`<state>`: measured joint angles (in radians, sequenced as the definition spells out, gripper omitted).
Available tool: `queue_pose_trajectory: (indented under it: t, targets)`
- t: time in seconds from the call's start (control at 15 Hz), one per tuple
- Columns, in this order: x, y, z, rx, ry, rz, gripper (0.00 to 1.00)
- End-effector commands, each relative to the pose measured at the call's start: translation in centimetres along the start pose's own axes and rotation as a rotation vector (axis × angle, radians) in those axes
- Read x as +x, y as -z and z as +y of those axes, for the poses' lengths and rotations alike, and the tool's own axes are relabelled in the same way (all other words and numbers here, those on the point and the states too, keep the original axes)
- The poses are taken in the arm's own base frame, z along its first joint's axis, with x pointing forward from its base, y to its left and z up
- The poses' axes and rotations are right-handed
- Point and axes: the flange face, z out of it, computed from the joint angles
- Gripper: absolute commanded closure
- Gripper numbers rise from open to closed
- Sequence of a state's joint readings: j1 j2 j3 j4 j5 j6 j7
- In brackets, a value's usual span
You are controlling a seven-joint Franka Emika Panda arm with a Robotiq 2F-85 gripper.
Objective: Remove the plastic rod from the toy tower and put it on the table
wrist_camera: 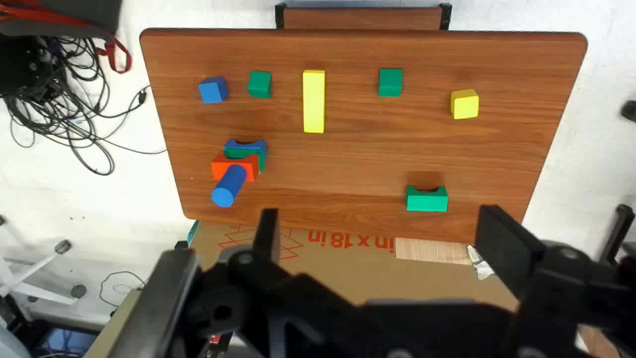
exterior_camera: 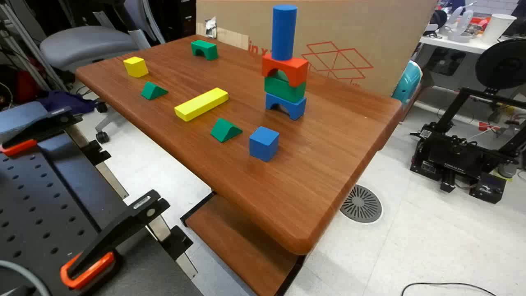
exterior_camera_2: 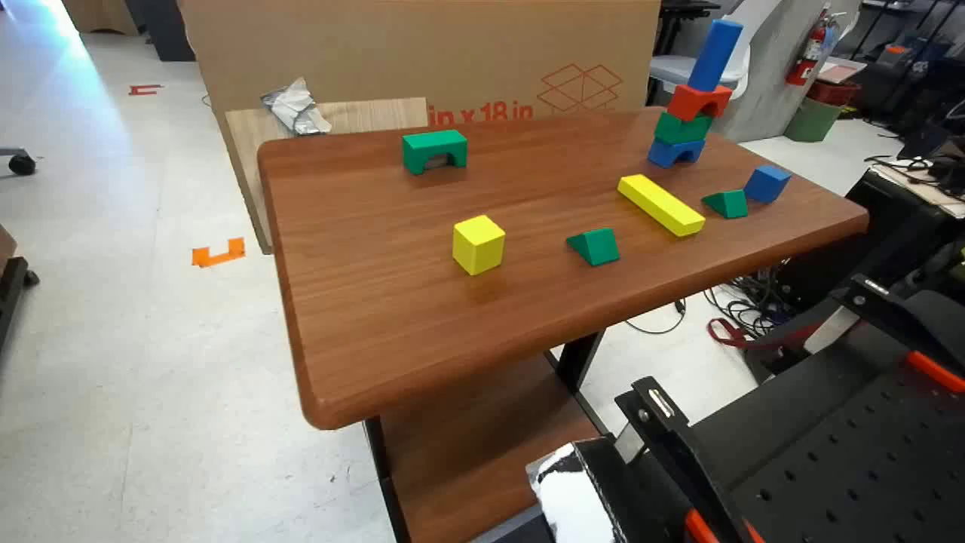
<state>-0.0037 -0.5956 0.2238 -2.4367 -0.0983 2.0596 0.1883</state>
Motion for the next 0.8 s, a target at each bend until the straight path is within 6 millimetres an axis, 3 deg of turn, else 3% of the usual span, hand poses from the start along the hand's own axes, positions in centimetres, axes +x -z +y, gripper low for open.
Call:
queue_pose_trajectory:
  t: [0.0, 0.53, 0.73]
  targets:
    - [0.05, 0.1, -0.01, 0.0, 0.0, 0.001, 0.0]
    - [0.09, 0.19, 0.0, 0.001, 0.0, 0.003, 0.0]
    - [0.95, 0.15, 0.74, 0.031, 0.024, -0.007, 0.0]
